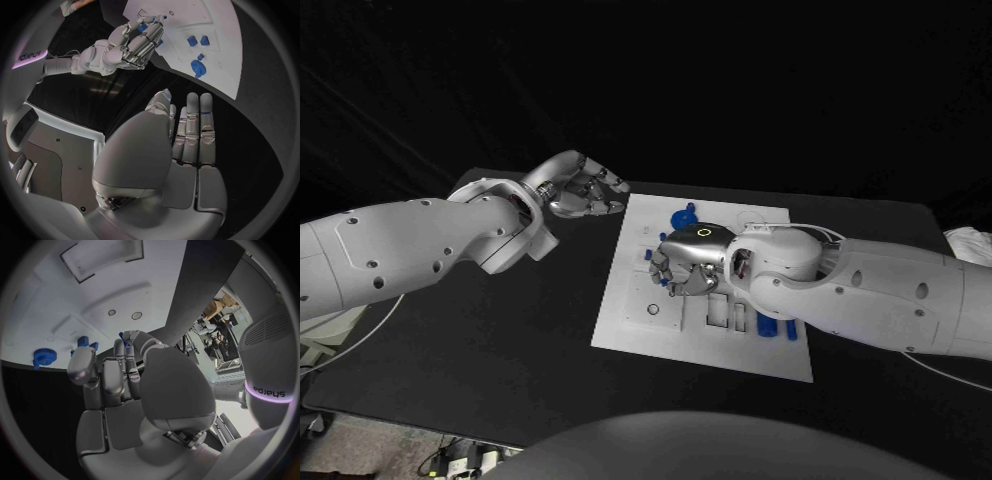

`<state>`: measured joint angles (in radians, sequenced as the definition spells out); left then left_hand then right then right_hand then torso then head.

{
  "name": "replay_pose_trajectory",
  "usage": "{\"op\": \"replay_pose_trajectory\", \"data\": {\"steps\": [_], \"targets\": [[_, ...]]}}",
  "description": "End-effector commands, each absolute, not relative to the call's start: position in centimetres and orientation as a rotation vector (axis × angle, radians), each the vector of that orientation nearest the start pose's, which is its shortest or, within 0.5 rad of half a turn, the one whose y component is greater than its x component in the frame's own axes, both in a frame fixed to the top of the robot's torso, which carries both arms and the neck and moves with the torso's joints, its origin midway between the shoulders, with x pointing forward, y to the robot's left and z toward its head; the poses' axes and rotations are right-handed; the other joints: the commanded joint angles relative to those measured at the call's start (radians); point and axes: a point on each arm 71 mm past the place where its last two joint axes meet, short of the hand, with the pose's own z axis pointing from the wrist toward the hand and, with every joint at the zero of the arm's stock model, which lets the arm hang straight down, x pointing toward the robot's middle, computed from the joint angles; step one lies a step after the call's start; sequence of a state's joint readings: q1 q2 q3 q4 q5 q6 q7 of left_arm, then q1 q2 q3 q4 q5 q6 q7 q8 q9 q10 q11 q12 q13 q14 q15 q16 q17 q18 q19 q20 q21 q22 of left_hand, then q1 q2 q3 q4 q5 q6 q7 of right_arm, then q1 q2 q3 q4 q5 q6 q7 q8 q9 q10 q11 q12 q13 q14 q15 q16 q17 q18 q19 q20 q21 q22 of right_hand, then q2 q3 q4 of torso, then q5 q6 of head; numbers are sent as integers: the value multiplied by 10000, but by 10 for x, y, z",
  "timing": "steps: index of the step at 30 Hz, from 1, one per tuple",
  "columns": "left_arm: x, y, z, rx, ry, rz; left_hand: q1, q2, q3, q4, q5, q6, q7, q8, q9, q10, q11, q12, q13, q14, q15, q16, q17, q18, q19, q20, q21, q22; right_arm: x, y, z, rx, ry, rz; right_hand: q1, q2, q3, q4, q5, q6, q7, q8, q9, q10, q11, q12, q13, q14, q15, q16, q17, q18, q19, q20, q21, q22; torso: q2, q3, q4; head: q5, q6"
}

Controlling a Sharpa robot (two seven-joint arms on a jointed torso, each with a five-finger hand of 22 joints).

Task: Assemble the parts on the task board

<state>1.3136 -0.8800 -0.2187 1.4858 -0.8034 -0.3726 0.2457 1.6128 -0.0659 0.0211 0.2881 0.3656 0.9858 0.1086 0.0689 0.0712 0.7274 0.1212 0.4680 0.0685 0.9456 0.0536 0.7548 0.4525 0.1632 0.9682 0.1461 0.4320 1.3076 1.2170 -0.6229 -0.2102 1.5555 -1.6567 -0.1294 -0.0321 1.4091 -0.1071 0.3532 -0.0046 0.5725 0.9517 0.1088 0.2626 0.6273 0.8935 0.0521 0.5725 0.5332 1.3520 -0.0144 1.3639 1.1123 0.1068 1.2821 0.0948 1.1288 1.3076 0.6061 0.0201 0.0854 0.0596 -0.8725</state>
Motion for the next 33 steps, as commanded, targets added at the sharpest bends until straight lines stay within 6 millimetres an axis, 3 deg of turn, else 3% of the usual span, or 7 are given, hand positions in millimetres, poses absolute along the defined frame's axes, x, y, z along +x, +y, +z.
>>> {"op": "replay_pose_trajectory", "data": {"steps": [1,14,33], "targets": [[487,228,-187,-2559,16605,-10698,-57,73,-5,36,58,22,61,19,6,-68,29,52,-3,84,8,-64,-27,13,-27,5,-56,115,425,-78,-242,-7470,18106,7715,-57,-39,41,-40,-45,-33,31,-39,8,-2,66,-64,-12,-43,43,-52,-10,-69,-74,-4,-35,1298,-6,-5,-14,27,-1],[486,226,-189,-2559,16702,-10725,-44,79,-7,29,59,6,71,9,2,-103,65,146,-4,352,-6,56,-100,56,59,35,-50,174,422,-85,-250,-7437,18101,7502,-43,-49,65,-70,-81,-38,54,-69,5,4,85,-84,-21,-52,65,-58,-28,-63,-96,15,-59,1289,-31,-37,-12,17,-1],[488,226,-191,-2622,16825,-10573,-30,69,-12,29,57,-20,26,-3,-3,-114,98,212,-4,488,-15,144,-139,86,133,52,-38,203,426,-92,-256,-7280,17912,7354,-28,-51,83,-92,-95,-39,65,-86,3,13,92,-91,-25,-44,75,-50,-15,-63,-98,25,-56,1290,-42,-47,-8,36,-1]]}}
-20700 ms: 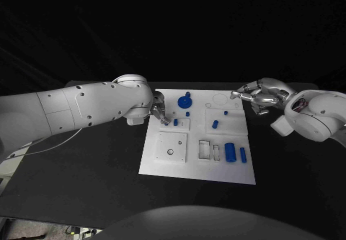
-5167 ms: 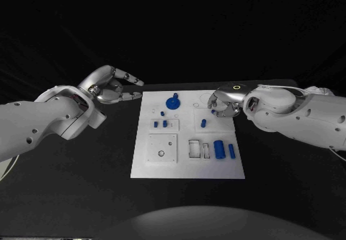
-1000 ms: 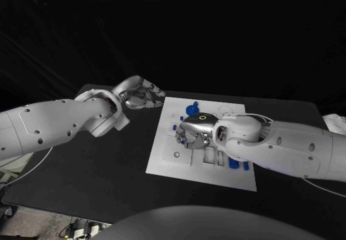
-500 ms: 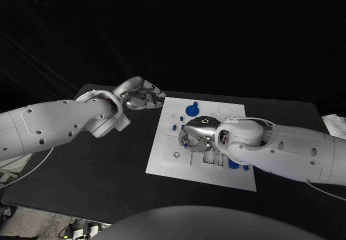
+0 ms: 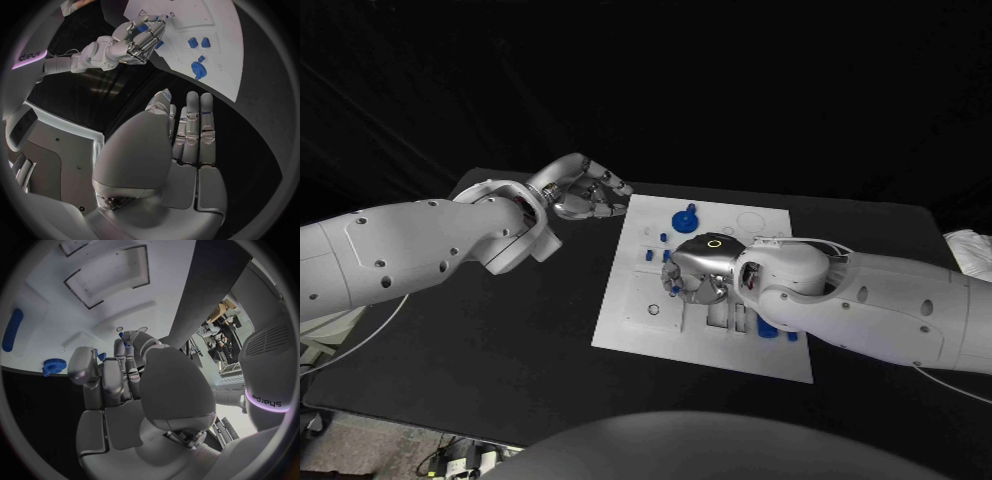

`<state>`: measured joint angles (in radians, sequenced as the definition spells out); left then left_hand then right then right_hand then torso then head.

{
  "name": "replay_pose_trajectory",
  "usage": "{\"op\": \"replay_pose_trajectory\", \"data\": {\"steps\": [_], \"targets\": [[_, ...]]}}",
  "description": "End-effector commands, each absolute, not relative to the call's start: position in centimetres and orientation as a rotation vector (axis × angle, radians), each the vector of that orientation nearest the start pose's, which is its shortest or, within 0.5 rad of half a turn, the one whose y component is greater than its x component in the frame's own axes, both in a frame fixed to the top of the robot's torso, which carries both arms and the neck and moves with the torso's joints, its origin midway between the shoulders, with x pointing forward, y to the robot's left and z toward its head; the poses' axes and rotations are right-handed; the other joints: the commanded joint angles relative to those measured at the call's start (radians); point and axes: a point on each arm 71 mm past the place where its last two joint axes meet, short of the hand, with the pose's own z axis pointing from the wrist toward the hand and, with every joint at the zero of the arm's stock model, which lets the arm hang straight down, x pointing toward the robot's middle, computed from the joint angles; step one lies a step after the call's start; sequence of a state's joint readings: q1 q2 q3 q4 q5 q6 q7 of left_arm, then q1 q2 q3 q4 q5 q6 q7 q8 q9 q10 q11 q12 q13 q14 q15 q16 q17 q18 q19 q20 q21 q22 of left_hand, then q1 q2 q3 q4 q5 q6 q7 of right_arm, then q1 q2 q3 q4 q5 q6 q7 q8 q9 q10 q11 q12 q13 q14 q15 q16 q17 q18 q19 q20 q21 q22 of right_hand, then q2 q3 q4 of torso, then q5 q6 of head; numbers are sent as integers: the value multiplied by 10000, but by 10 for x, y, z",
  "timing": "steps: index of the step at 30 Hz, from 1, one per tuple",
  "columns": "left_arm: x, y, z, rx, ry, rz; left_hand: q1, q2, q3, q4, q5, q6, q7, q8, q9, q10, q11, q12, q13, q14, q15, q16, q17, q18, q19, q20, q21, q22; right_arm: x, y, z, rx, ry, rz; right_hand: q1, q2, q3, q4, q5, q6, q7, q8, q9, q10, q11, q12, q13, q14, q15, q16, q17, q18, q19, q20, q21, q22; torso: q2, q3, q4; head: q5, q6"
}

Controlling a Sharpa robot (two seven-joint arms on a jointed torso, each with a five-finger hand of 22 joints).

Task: Assemble the parts on the task board

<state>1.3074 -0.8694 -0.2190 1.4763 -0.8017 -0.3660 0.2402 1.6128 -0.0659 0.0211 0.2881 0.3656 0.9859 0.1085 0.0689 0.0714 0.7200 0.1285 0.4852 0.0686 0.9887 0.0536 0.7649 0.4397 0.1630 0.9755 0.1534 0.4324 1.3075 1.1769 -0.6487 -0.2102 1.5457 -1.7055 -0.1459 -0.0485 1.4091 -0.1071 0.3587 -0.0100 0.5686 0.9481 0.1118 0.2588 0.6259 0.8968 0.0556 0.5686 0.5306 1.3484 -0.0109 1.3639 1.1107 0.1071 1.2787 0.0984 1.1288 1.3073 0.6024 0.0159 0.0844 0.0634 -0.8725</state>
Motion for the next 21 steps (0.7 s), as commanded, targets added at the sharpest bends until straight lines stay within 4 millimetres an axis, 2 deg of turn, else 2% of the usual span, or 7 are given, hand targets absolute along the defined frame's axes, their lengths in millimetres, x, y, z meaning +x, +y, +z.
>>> {"op": "replay_pose_trajectory", "data": {"steps": [1,15,21], "targets": [[488,226,-191,-2622,16839,-10571,-30,69,-12,28,57,-20,27,-3,-4,-40,26,40,-5,57,-15,43,-11,87,60,-21,-42,205,426,-92,-256,-7273,17910,7343,-28,-50,29,-38,-55,-3,34,-48,16,-20,57,-52,1,-8,40,-51,1,-66,-63,-11,-56,1293,-8,-11,0,-4,-1],[488,225,-195,-2662,17011,-10533,-28,55,-20,24,60,-40,-4,-10,-7,-34,50,69,-4,81,-5,64,-30,93,85,-9,-40,213,428,-90,-257,-7273,17856,7393,-26,-46,39,-45,-68,-4,43,-60,14,-8,62,-53,0,-5,46,-48,2,-65,-66,-4,-57,1292,-17,-17,11,-44,-1],[488,224,-195,-2668,17062,-10529,-28,55,-20,24,60,-40,-4,-10,-7,-34,50,69,-4,81,-5,64,-30,93,85,-9,-40,213,429,-90,-259,-7279,17952,7358,-25,-40,45,-48,-72,-5,46,-65,13,-2,62,-53,0,-8,47,-50,-3,-63,-71,-2,-63,1290,-21,-24,5,-20,-1]]}}
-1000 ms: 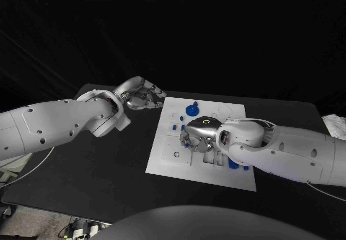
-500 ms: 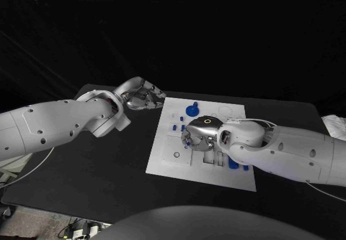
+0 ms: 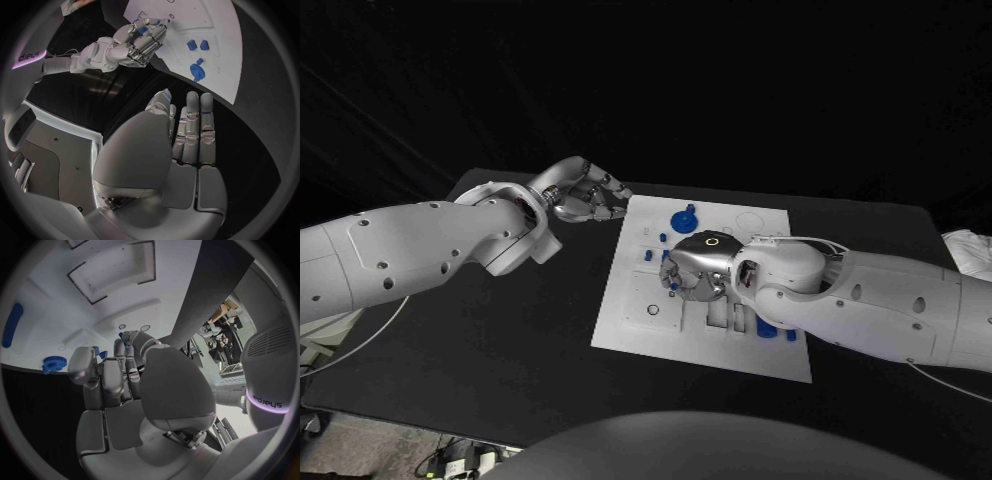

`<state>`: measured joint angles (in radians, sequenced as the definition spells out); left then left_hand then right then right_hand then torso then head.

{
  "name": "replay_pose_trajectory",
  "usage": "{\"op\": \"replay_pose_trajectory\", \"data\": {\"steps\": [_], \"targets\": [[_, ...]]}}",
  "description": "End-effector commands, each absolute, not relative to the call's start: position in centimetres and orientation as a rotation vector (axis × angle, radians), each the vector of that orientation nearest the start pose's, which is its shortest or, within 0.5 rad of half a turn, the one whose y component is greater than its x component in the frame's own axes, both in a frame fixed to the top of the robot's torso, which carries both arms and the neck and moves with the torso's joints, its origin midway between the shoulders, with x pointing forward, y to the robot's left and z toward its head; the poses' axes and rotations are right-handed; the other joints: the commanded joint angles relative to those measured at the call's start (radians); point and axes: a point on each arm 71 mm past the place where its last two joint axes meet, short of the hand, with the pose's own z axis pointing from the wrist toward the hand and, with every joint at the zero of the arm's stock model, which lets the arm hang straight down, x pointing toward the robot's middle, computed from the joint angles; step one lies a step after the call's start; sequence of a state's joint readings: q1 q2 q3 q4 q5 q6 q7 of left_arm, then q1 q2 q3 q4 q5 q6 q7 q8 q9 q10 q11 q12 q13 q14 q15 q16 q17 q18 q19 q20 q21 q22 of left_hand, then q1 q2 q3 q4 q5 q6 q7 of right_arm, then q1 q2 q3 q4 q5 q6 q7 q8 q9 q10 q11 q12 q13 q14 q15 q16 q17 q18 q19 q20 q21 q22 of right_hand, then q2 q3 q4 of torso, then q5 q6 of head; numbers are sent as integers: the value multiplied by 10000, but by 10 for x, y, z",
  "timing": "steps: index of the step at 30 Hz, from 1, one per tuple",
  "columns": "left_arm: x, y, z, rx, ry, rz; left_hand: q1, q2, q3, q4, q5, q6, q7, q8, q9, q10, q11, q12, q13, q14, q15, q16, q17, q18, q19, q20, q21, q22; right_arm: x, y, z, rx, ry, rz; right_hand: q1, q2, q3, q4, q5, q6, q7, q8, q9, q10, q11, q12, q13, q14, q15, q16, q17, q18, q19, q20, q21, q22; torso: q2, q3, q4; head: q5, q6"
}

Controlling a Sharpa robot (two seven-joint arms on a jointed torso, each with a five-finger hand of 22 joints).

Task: Assemble the parts on the task board

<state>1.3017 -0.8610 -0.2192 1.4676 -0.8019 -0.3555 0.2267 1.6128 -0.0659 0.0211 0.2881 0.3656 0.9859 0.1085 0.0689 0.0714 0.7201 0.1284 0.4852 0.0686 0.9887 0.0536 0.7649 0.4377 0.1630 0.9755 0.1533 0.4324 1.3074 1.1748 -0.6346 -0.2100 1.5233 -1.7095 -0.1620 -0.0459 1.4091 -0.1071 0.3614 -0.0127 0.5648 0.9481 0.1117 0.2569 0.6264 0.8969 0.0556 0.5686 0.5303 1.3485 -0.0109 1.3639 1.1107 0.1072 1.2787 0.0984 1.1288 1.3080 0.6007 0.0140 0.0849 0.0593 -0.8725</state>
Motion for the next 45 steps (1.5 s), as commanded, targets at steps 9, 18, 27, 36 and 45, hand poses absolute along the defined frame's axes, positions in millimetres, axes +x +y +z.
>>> {"op": "replay_pose_trajectory", "data": {"steps": [9,18,27,36,45], "targets": [[489,223,-195,-2672,17109,-10523,-28,55,-20,25,60,-40,-4,-10,-8,-35,51,69,-5,82,-5,64,-10,93,85,-9,-40,214,430,-90,-261,-7235,18121,7356,-26,-37,22,-22,-41,-9,51,-56,5,1,64,-54,4,-15,49,-56,-19,-62,-74,2,-65,1282,-9,-9,-12,24,-1],[489,222,-196,-2671,17204,-10499,19,44,-9,13,116,-47,-10,-10,-8,-49,62,89,-9,78,3,68,-39,98,103,3,-41,220,428,-88,-265,-7145,18242,7439,-33,-28,34,-24,-59,-24,61,-81,-2,22,65,-52,4,-49,53,-86,-84,-51,-107,9,-108,1268,-5,-3,-8,28,-1],[489,223,-197,-2677,17253,-10476,19,44,-9,13,116,-47,-10,-10,-8,-49,62,89,-9,78,3,68,-39,98,103,3,-41,220,423,-87,-272,-6999,18285,7616,-46,-35,37,-30,-102,-31,73,-107,-9,42,68,-53,4,-85,59,-120,-153,-42,-131,18,-137,1258,0,12,-11,96,-1],[489,224,-197,-2692,17312,-10430,19,44,-9,13,116,-47,-10,-10,-8,-49,62,89,-9,78,3,68,-39,98,103,3,-41,220,421,-87,-272,-6835,18172,7799,-40,-28,52,-50,-140,-4,90,-121,-11,90,68,-42,8,-81,66,-119,-152,-41,-132,29,-131,1258,-10,-6,-18,80,-1],[489,224,-198,-2705,17377,-10394,39,38,-4,15,150,-46,-1,-6,-7,-64,64,98,-12,77,5,72,-56,102,112,9,-42,224,421,-89,-270,-6617,17960,7938,-60,5,70,-79,-171,198,101,-79,28,249,37,-7,17,-58,54,-111,-149,-34,-124,43,-109,1261,-14,-12,-14,67,-1]]}}
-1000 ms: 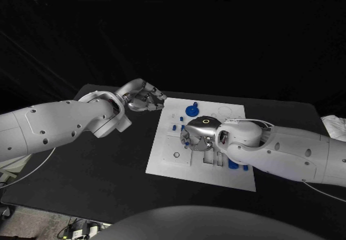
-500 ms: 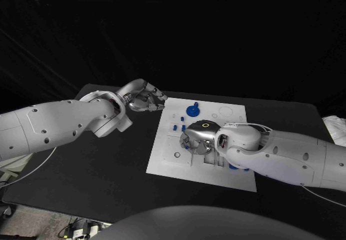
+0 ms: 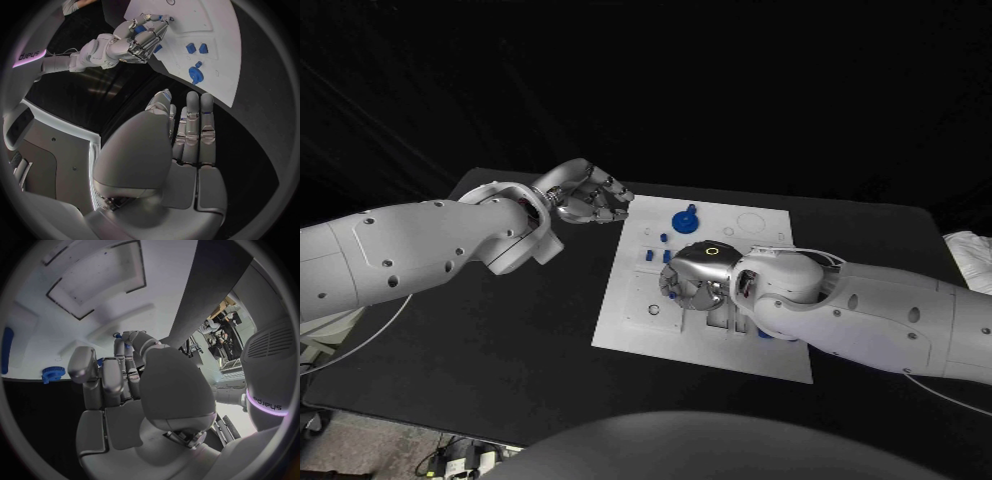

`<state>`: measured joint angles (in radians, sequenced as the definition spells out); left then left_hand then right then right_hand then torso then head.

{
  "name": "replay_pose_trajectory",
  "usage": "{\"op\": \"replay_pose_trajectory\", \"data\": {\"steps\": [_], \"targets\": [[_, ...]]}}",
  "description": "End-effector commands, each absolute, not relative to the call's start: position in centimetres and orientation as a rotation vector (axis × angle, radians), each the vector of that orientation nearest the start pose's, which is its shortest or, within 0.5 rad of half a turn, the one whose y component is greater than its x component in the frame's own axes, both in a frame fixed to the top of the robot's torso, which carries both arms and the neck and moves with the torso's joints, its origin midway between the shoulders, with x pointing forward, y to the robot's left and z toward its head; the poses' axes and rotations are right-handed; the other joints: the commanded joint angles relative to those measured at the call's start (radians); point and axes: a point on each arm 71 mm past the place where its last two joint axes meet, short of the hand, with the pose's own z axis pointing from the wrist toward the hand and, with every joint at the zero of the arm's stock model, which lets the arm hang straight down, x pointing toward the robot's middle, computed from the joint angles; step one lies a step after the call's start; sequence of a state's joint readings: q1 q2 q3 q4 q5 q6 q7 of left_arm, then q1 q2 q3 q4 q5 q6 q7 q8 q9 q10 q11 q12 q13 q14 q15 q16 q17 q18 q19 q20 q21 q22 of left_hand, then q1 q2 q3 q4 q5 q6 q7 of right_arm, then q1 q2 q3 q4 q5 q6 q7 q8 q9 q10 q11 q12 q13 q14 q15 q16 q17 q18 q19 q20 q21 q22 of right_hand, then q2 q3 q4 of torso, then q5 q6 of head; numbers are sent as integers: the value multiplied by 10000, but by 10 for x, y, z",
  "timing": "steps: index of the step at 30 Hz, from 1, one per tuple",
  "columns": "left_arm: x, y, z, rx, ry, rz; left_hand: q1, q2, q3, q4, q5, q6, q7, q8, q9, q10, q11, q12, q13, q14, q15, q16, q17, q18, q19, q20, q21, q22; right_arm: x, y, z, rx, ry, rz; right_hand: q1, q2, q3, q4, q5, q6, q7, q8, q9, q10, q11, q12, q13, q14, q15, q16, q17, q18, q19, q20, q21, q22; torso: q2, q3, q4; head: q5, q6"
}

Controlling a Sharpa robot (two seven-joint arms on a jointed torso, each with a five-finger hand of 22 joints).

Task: Assemble the parts on the task board

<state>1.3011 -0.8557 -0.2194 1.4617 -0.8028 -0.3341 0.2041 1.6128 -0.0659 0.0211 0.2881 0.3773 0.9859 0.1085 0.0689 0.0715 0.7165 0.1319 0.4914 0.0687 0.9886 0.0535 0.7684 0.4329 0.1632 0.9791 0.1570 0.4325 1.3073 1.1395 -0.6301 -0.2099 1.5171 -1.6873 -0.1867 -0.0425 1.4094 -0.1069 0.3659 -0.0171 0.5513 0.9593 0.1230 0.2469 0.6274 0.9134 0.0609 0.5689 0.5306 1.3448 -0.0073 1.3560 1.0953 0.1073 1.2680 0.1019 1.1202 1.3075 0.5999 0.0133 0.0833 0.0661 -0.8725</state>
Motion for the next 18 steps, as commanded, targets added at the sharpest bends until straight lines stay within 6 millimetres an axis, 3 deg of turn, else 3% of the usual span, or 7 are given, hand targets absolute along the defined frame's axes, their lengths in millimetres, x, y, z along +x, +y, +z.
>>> {"op": "replay_pose_trajectory", "data": {"steps": [1,18], "targets": [[489,224,-198,-2709,17388,-10388,35,40,-5,20,35,-45,2,-6,-8,-30,30,37,-13,78,7,37,-11,100,77,-26,-42,224,421,-89,-269,-6584,17926,7953,-67,11,26,-37,-36,111,-13,28,25,104,-23,-5,16,-15,13,-27,11,-34,-14,7,-20,1266,-5,-5,4,-1,-1],[489,222,-200,-2741,17628,-10343,-44,79,-16,48,50,-56,-4,-8,-9,-44,61,64,-14,77,36,46,-44,97,87,-4,-50,226,425,-93,-272,-6303,18155,7844,-91,72,42,-32,-65,185,2,37,55,176,-30,-24,-1,-159,0,-179,-306,23,-168,0,-246,1194,-10,-13,12,-16,-1]]}}
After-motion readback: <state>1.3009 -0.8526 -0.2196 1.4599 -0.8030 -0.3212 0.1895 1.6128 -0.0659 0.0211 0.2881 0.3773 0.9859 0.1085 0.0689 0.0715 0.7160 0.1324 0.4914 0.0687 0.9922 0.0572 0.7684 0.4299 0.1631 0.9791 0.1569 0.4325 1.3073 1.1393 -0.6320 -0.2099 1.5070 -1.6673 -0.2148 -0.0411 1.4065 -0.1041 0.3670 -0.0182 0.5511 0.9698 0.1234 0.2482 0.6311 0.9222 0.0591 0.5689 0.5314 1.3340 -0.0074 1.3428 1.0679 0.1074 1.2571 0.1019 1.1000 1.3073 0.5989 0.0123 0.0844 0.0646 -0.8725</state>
